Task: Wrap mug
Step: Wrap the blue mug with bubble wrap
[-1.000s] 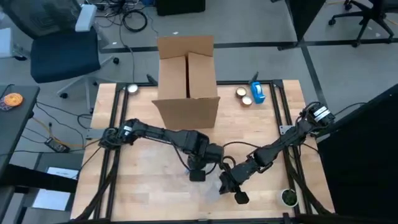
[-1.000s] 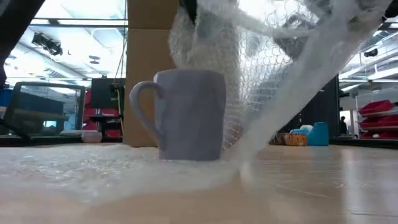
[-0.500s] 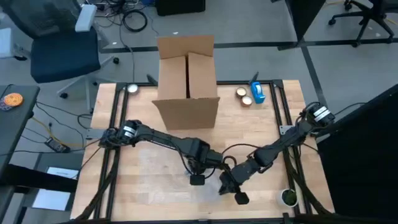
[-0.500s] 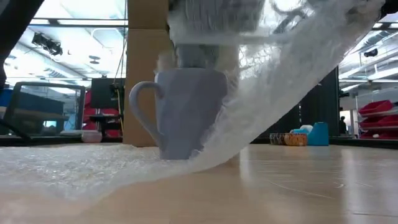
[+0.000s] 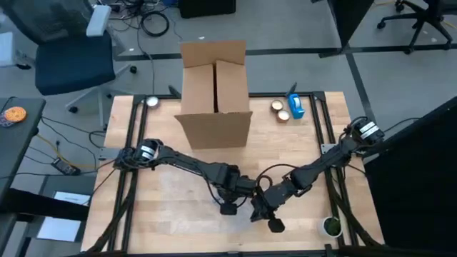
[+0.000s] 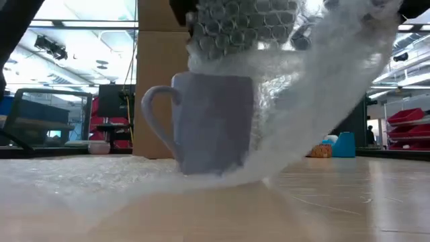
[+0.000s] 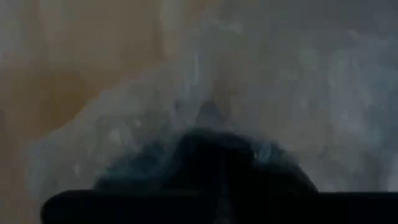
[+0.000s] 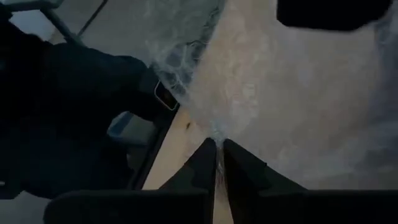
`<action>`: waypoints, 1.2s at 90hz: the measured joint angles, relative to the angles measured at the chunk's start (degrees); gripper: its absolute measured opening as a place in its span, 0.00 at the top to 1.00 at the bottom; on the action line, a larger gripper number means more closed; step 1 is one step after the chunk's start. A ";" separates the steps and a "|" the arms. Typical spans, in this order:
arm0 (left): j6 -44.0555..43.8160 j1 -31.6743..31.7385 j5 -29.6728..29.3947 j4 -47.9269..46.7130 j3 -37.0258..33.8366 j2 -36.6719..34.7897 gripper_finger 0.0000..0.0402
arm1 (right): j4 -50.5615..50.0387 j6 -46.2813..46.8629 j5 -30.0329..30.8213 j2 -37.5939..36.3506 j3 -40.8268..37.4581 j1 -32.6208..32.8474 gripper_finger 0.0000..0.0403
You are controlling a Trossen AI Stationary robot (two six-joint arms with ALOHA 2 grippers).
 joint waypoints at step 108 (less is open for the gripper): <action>1.65 -6.23 -4.47 -15.08 8.18 -2.93 0.52 | 11.58 0.97 -2.07 0.00 0.04 -6.89 1.00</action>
